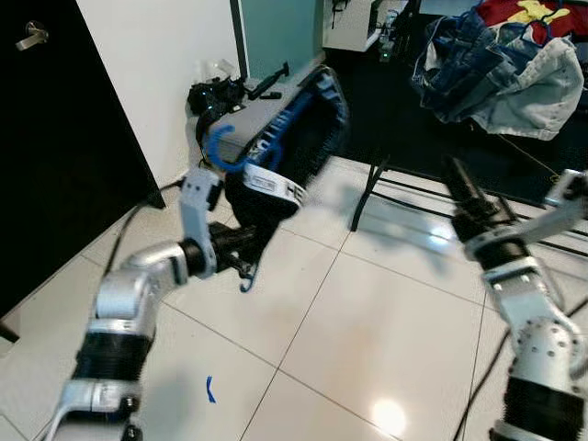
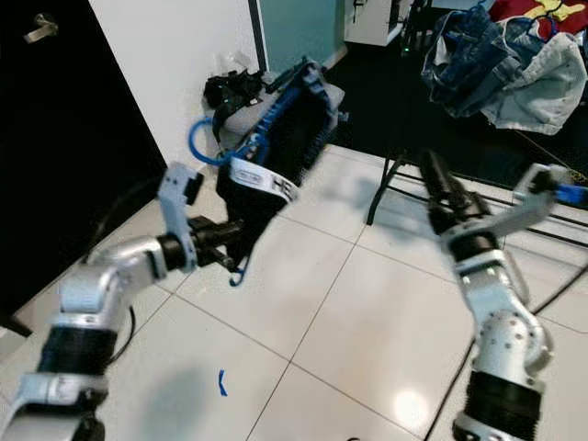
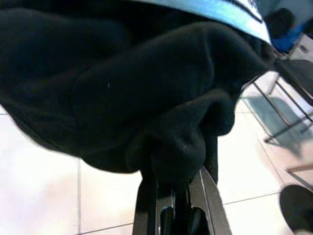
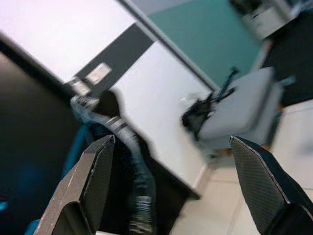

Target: Hang hanger

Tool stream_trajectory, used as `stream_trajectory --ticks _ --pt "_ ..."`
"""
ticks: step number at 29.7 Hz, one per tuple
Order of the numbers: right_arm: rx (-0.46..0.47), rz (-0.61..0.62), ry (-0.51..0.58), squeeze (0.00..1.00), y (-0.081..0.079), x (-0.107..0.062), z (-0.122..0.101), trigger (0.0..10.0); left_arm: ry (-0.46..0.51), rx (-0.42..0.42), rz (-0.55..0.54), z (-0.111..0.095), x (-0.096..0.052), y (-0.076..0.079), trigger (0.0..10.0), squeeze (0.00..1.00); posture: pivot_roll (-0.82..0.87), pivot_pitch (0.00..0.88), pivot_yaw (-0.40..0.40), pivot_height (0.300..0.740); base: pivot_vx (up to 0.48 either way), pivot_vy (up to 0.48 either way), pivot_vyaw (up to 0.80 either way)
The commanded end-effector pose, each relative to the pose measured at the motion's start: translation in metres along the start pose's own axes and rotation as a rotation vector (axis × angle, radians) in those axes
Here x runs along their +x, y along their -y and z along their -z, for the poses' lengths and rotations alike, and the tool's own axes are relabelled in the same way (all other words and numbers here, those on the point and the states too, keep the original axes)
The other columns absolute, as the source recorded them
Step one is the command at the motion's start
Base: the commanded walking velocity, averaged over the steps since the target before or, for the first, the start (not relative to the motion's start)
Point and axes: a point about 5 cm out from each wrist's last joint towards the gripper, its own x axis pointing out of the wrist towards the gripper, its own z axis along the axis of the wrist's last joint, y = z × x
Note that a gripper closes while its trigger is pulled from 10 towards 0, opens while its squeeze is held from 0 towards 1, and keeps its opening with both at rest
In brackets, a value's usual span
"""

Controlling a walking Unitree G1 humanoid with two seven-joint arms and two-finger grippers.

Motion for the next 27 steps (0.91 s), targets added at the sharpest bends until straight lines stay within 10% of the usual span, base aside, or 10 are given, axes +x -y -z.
stream_trajectory --ticks 1,27 --pt "0.004 -0.024 -0.025 0.00 -0.006 0.002 0.006 10.0 0.003 -0.018 0.034 0.002 0.000 0.009 10.0 0.00 -0.03 0.132 0.062 0.740 0.000 0.000 0.00" --pt "-0.103 0.053 -0.128 0.00 0.004 0.005 0.017 10.0 -0.097 0.025 0.222 0.023 -0.013 0.056 10.0 0.00 -0.02 0.139 0.057 0.740 0.000 0.000 0.00"
